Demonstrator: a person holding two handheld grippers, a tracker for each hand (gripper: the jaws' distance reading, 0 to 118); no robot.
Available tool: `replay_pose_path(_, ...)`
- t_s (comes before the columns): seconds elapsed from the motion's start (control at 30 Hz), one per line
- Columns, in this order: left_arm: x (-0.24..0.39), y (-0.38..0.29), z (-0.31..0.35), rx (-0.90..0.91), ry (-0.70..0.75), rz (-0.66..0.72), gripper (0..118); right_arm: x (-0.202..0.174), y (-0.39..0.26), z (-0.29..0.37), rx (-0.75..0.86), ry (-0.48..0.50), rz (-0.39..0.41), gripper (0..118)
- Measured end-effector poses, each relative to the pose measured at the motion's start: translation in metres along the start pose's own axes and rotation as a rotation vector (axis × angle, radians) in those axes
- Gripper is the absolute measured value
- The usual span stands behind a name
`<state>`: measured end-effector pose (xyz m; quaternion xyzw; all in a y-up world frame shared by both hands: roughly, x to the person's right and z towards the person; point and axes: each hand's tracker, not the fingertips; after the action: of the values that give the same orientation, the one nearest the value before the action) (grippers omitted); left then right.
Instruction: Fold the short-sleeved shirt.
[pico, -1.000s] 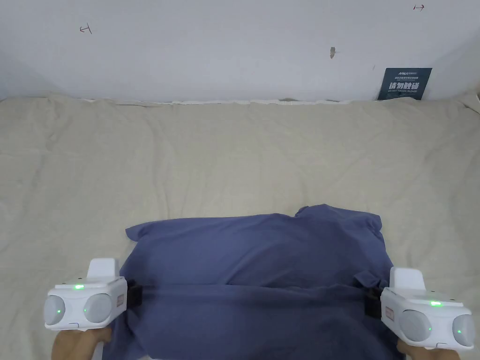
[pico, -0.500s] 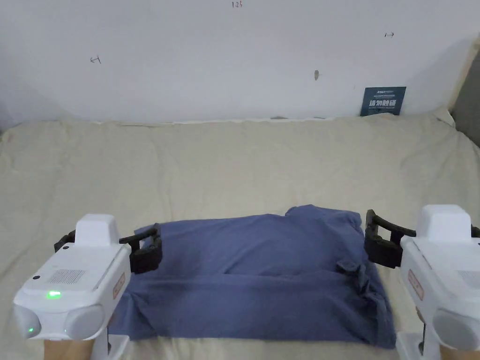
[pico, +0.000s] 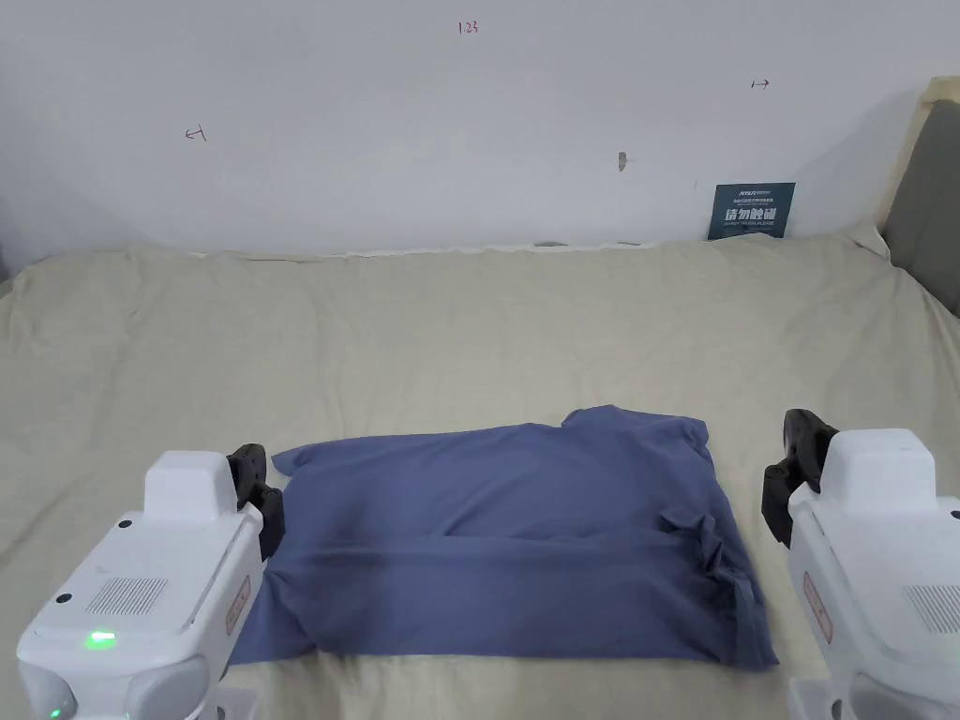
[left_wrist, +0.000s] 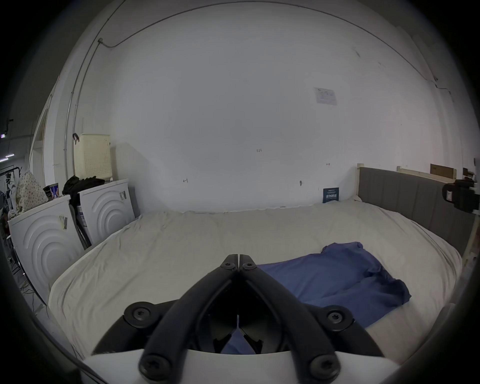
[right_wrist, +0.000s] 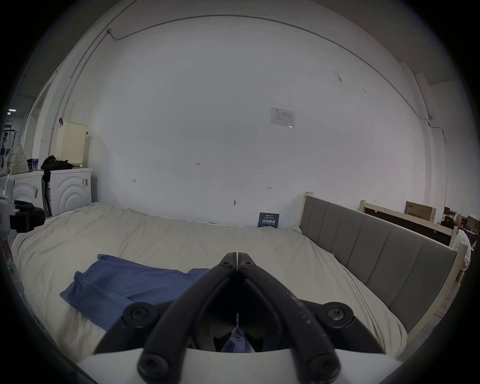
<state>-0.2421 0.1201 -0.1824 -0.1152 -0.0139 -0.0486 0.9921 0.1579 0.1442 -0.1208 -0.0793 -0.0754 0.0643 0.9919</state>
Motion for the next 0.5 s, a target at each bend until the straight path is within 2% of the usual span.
replay_pose_path(0.07, -0.006, -0.004, -0.01, -0.082, 0.02, -0.004, 0, 0.0, -0.001, -0.004, -0.008, 0.007, -0.003, 1)
replay_pose_path(0.17, -0.018, -0.014, -0.044, -0.355, 0.027, 0.016, 0, 0.001, -0.005, -0.01, -0.026, 0.017, -0.007, 1)
replay_pose_path(0.23, -0.032, -0.031, -0.064, -0.437, 0.01, 0.083, 0, 0.0, -0.007, -0.017, -0.044, 0.023, -0.005, 1)
replay_pose_path(0.37, -0.052, -0.065, -0.104, -0.62, 0.013, 0.133, 1, 0.001, -0.015, -0.027, -0.074, 0.036, -0.016, 2)
replay_pose_path(0.4, -0.056, -0.074, -0.112, -0.641, 0.004, 0.171, 8, 0.001, -0.017, -0.031, -0.086, 0.035, -0.01, 2)
replay_pose_path(0.43, -0.06, -0.083, -0.122, -0.689, 0.007, 0.18, 21, 0.0, -0.02, -0.034, -0.094, 0.033, -0.006, 2)
replay_pose_path(0.47, -0.063, -0.09, -0.129, -0.724, 0.008, 0.203, 41, 0.0, -0.022, -0.037, -0.104, 0.031, -0.006, 2)
replay_pose_path(0.5, -0.065, -0.099, -0.137, -0.75, 0.013, 0.212, 73, 0.001, -0.025, -0.04, -0.115, 0.029, -0.009, 2)
